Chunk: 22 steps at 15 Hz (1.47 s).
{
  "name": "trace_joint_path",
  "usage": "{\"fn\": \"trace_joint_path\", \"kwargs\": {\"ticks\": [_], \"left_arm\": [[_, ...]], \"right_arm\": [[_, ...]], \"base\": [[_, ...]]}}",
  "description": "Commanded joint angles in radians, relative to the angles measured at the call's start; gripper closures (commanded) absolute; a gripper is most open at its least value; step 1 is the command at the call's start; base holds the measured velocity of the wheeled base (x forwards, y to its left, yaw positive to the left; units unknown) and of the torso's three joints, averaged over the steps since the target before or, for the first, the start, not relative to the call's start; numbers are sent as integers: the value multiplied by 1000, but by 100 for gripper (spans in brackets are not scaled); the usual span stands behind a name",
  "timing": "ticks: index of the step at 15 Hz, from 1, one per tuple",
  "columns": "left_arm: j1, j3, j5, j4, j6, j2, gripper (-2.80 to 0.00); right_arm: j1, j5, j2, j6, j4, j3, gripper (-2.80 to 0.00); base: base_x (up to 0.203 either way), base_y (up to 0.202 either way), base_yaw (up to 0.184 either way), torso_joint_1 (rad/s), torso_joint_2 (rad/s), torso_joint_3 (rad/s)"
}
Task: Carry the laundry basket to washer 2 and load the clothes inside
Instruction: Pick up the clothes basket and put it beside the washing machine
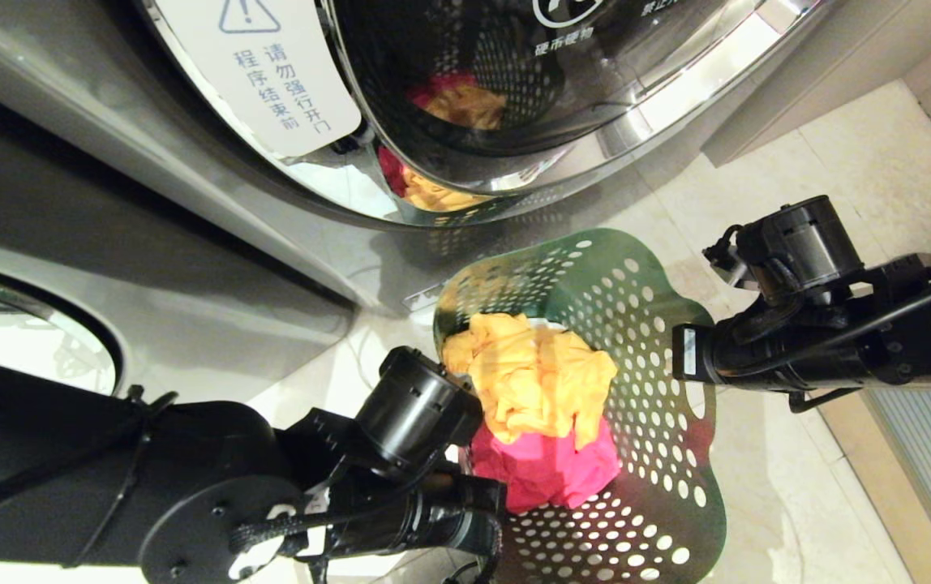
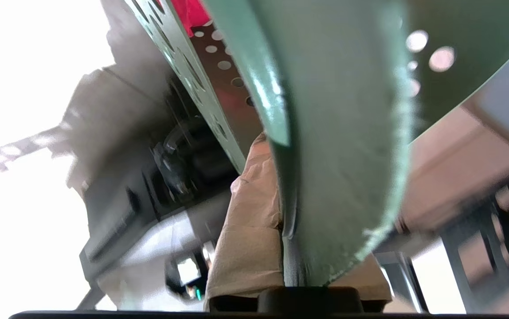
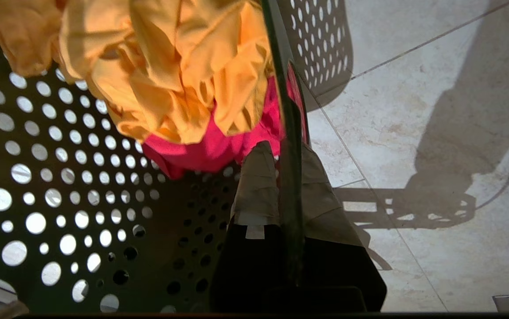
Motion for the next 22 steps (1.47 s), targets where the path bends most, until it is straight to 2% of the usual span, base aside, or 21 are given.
{"fn": "trace_joint_path", "kwargs": {"ticks": [1, 4, 9, 13, 14, 15, 19, 22], "left_arm": [[6, -3, 19, -13, -2, 29, 0], [6, -7, 91, -21, -4, 64, 0], [13, 2, 101, -61, -21, 61, 0], [23, 21, 101, -103, -140, 72, 0], [25, 28, 102, -105, -143, 77, -24], [25, 28, 117, -106, -143, 83, -280], [24, 32, 169, -89, -127, 58, -280], [25, 41, 255, -42, -96, -28, -280]], "right_arm": [[0, -1, 25, 1, 0, -20, 0], [0, -1, 31, -1, 0, -33, 0], [0, 0, 31, 3, 0, -31, 0], [0, -3, 27, 5, 2, -21, 0], [0, -3, 26, 6, 2, -18, 0], [0, -3, 26, 6, 2, -15, 0], [0, -3, 34, 4, 2, -5, 0], [-1, 0, 42, -30, 2, -2, 0]], "base": [[0, 0, 0, 0, 0, 0], [0, 0, 0, 0, 0, 0], [0, 0, 0, 0, 0, 0], [0, 0, 0, 0, 0, 0], [0, 0, 0, 0, 0, 0], [0, 0, 0, 0, 0, 0], [0, 0, 0, 0, 0, 0], [0, 0, 0, 0, 0, 0]]}}
